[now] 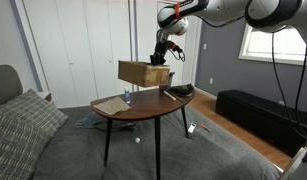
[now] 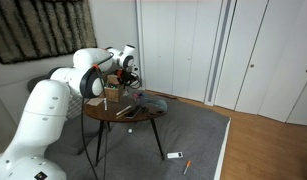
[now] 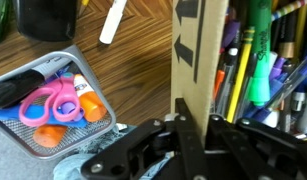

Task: Pick up the cardboard box, turn it clockwise by ninety degrees and place it a little forward on the table

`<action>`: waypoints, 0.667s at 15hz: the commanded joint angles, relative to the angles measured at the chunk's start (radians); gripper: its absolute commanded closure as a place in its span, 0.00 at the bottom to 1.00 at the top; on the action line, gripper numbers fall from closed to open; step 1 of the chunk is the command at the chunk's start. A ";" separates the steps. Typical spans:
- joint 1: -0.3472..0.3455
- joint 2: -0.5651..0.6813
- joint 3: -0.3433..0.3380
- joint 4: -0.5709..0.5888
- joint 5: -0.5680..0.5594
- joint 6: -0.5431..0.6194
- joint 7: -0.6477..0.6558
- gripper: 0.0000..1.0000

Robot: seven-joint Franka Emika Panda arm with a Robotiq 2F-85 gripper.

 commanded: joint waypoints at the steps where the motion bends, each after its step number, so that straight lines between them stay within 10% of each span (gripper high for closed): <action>1: 0.007 -0.064 -0.014 -0.057 0.005 0.045 0.082 0.98; 10: 0.063 -0.109 -0.055 -0.121 -0.150 0.069 0.154 0.98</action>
